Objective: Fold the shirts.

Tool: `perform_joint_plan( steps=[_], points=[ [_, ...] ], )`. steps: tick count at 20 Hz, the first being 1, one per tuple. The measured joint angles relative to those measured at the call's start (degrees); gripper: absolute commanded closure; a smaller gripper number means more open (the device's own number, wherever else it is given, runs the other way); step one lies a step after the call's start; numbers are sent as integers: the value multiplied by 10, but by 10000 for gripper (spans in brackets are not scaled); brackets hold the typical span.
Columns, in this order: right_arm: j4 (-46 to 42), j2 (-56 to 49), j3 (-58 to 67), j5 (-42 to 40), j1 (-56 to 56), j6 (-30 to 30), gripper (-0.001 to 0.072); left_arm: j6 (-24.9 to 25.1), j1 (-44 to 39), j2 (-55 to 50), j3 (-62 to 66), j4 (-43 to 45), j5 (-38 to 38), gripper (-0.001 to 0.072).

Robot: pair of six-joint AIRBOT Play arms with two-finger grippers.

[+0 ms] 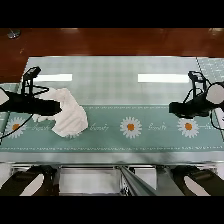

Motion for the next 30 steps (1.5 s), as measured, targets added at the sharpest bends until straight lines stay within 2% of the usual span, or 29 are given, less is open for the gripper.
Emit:
perform_joint_plan(
  steps=[13,17,18,19,20,23,26,30],
  points=[
    [0,0,0,0,0,0,687,0,0,0,0,0,0,678],
    [0,0,0,-32,0,0,683,0,0,0,0,0,24,676],
    [0,0,0,-45,0,0,575,0,0,0,0,0,41,595],
    [-1,0,0,-57,0,0,246,0,0,-1,0,0,61,324],
    [-3,0,0,-71,0,0,92,0,0,-1,0,1,86,12],
    [-28,-7,0,-110,0,-2,91,7,0,-11,0,28,167,3],
    [-52,-31,0,-126,0,-2,91,12,2,-42,0,111,242,5],
    [-49,-71,0,-134,0,-2,92,-5,6,-127,0,175,278,5]
  ],
)
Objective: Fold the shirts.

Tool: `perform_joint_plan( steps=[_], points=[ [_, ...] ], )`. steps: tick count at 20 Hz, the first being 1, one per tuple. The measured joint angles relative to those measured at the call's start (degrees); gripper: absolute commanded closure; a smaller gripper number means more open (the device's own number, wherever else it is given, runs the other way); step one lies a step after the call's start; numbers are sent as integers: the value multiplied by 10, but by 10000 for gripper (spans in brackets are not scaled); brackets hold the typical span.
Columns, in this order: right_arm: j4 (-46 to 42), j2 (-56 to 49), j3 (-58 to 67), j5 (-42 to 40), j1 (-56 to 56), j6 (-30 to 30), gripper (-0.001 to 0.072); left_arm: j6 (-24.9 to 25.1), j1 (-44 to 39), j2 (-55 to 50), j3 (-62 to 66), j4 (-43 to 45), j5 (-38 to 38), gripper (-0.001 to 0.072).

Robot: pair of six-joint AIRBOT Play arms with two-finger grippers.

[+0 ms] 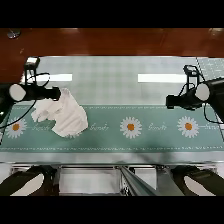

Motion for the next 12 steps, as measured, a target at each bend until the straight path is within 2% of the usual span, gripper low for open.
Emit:
perform_joint_plan(
  steps=[2,3,4,5,7,12],
  points=[
    [10,-11,0,-6,0,0,92,-23,0,-49,0,13,0,13],
    [13,-15,0,-9,0,0,92,-36,0,-70,2,17,-9,160],
    [15,-17,0,-8,0,0,92,-53,0,-90,6,20,-17,626],
    [19,-19,0,-9,0,1,92,-65,0,-105,13,22,-36,680],
    [23,-21,0,-5,0,1,92,-62,0,-120,39,20,-77,680],
    [34,9,0,12,0,-2,92,16,0,-73,182,-38,-188,679]
  ],
)
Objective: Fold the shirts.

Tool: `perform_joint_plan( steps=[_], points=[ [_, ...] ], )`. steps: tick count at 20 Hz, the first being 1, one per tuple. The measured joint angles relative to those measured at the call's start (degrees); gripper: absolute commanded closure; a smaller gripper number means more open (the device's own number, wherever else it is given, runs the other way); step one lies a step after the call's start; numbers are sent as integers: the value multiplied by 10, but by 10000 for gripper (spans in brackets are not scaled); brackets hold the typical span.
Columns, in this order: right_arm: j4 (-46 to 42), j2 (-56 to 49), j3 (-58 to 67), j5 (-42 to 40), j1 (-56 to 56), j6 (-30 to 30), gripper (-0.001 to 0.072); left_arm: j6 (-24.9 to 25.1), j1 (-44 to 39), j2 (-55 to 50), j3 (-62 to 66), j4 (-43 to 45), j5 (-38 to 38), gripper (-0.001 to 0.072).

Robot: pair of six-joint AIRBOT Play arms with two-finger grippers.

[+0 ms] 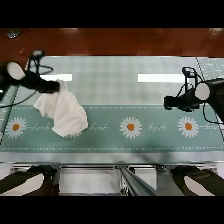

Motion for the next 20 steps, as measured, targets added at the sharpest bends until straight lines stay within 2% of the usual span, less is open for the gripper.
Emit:
perform_joint_plan(
  steps=[7,12,17,20],
  points=[
    [5,145,0,16,0,-2,93,25,0,125,247,-78,-54,680],
    [12,245,0,28,0,3,93,26,0,152,390,-165,-63,680],
    [25,312,0,34,0,5,94,23,-7,150,456,-284,-40,680],
    [29,330,0,36,0,6,93,19,-54,136,452,-341,-41,680]
  ],
)
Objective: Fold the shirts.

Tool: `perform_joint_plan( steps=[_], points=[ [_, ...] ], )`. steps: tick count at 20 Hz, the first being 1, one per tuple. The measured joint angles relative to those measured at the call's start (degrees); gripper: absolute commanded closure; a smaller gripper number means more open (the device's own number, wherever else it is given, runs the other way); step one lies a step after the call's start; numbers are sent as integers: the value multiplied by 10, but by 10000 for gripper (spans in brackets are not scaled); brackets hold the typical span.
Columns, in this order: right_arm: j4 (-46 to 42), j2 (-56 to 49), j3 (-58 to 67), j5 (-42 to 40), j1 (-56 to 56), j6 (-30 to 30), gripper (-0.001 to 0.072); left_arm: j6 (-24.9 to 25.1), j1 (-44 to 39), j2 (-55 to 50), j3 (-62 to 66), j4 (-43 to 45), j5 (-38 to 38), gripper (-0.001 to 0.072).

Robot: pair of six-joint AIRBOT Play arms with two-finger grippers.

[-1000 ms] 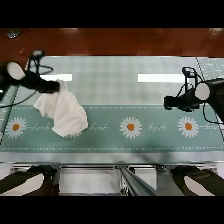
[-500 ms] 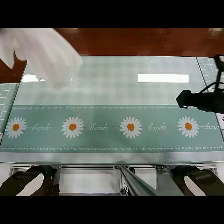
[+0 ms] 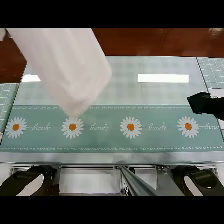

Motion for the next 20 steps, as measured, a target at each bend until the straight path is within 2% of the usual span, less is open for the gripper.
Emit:
perform_joint_plan(
  steps=[4,8,11,15,16,17,18,20],
  points=[
    [1,8,0,0,0,0,94,-2,-119,-4,-116,-30,0,679],
    [3,10,0,0,0,1,93,3,-208,25,-330,-75,85,679],
    [4,8,-2,0,0,1,93,19,-226,41,-485,-97,138,679],
    [35,-20,-12,-16,0,-8,93,28,-188,46,-661,-41,149,674],
    [55,-35,-14,-22,0,-13,92,29,-169,45,-697,-30,144,528],
    [79,-56,-15,-28,0,-20,92,30,-150,42,-726,-21,143,141],
    [103,-77,-15,-35,0,-28,92,30,-132,39,-745,-14,143,7],
    [143,-126,-14,-55,-1,-43,93,31,-93,31,-762,12,129,8]
  ],
)
